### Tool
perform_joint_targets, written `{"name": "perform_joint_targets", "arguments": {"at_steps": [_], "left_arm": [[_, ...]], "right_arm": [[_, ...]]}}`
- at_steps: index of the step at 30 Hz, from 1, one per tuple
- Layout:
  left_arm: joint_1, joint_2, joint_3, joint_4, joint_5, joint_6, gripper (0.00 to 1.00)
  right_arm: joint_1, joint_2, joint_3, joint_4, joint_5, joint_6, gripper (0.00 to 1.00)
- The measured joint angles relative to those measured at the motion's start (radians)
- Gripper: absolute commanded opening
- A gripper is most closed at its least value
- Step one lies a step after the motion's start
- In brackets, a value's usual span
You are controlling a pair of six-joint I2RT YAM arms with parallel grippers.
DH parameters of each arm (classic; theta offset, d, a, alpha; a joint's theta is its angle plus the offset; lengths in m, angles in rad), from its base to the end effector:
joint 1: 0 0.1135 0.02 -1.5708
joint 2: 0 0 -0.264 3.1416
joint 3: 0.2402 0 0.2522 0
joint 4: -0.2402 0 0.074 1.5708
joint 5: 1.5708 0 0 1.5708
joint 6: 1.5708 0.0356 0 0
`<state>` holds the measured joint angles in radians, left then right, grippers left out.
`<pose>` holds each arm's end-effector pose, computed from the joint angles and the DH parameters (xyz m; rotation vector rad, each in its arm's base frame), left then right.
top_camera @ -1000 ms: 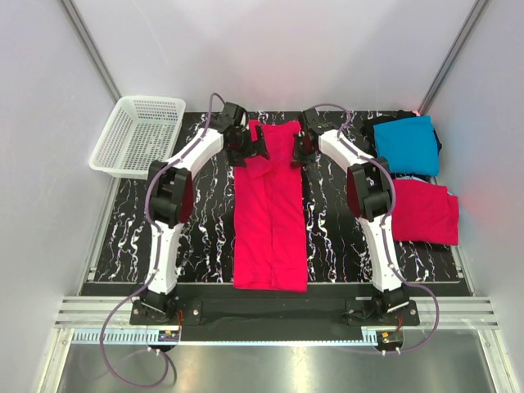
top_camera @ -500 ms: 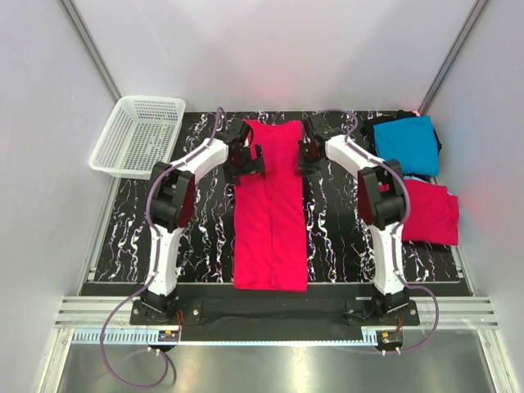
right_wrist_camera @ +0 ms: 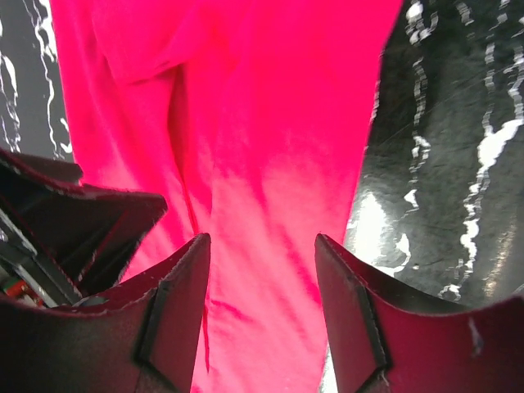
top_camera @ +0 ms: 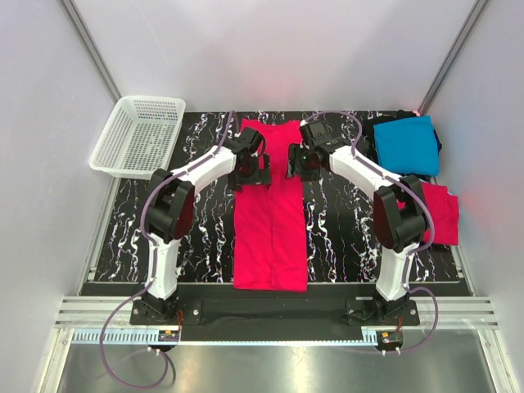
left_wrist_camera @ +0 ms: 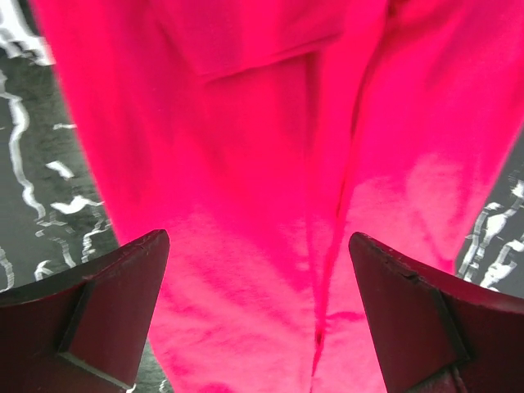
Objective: Fold and stack the t-shirts
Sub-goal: Fold the tshirt
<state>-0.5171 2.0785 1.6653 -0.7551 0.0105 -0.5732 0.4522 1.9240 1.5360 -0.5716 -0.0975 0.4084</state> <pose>0.3820 -0.2177 0.1999 -0.0752 2.7856 -0.3073 0.3795 0.1882 0.2344 -0.0965 2.5870 0.4554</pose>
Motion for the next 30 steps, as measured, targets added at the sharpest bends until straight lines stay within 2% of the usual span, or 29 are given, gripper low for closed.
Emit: {"name": "perform_joint_targets", "arguments": {"at_steps": [8,15,21,30], "left_arm": [[0.0,0.011,0.003,-0.057,-0.099,0.0,0.99],[0.0,0.119,0.074,-0.093,-0.1,0.003,0.99],[0.0,0.137,0.113,-0.103,-0.09,0.003,0.99],[0.002,0.205,0.221,-0.159,-0.103,0.004,0.99]], "right_arm": [[0.033,0.087,-0.005,0.01,-0.006,0.008,0.57],[0.043,0.175,-0.005,0.016,-0.029,0.02,0.56],[0.043,0.179,0.0,0.022,-0.029,0.027,0.55],[0.043,0.24,0.088,0.01,-0.043,0.028,0.56]]}}
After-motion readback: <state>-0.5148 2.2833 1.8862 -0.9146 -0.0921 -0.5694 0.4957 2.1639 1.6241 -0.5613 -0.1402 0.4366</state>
